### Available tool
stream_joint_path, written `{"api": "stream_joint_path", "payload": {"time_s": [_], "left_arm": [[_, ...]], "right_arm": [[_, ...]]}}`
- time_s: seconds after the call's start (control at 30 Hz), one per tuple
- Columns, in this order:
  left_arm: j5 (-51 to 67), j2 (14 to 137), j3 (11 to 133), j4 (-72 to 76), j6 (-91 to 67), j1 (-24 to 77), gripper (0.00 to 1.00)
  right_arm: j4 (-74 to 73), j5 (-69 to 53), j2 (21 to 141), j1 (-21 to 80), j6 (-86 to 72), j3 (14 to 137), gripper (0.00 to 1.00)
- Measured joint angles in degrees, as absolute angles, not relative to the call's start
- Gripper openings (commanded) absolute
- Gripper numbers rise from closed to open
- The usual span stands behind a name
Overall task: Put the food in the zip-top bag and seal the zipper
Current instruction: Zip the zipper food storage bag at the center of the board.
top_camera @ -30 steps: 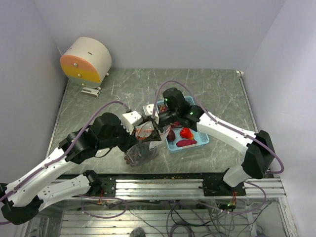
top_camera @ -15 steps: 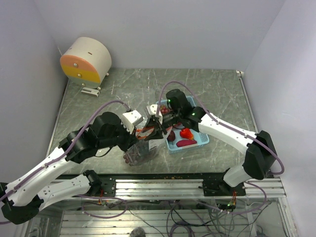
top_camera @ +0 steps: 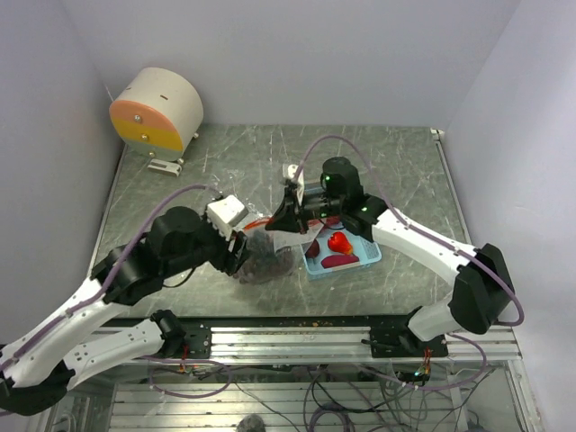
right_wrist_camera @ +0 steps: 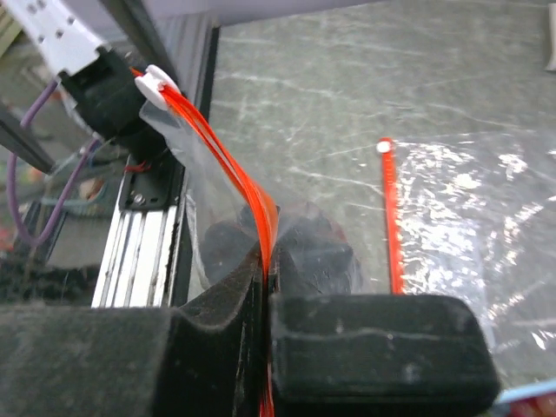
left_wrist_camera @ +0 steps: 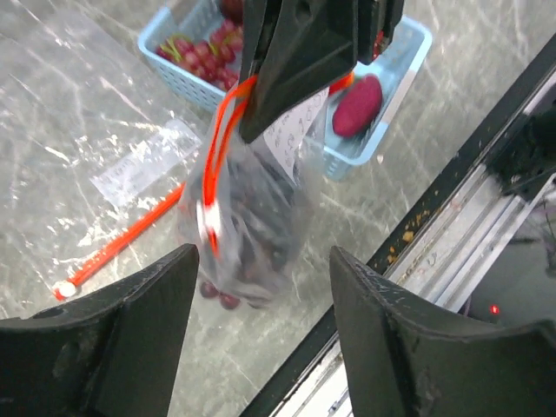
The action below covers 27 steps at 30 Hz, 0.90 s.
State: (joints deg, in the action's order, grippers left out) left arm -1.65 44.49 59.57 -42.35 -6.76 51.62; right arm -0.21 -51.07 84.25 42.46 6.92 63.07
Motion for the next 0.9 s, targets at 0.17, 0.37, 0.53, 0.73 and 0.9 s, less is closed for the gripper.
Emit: {"api": "stream_joint_path", "payload": {"time_s": [0.17, 0.37, 0.53, 0.73, 0.9], "left_arm": [[-3.9, 36.2, 59.5, -40.1, -5.9, 51.6, 0.80], [-7.6, 28.7, 56.5, -34.9, -3.2, 51.6, 0.80], [-8.6, 28.4, 51.9, -31.4, 0.6, 51.6, 0.77], [-7.6, 27.9, 49.0, -27.5, 4.9, 51.6, 0.79], [-6.1, 27.7, 49.0, -23.9, 5.6, 51.6, 0.78]], "right_arm": [[4.2, -49.0, 81.7, 40.1, -0.4, 62.5, 0.00], [8.0, -51.6, 81.0, 40.2, -5.2, 62.4, 0.00], [9.5, -55.2, 79.2, 40.2, -6.9, 62.2, 0.00], [10.2, -59.0, 77.7, 40.2, -8.4, 62.2, 0.00], [11.0, -60.6, 77.7, 40.2, -9.1, 62.2, 0.00]]}}
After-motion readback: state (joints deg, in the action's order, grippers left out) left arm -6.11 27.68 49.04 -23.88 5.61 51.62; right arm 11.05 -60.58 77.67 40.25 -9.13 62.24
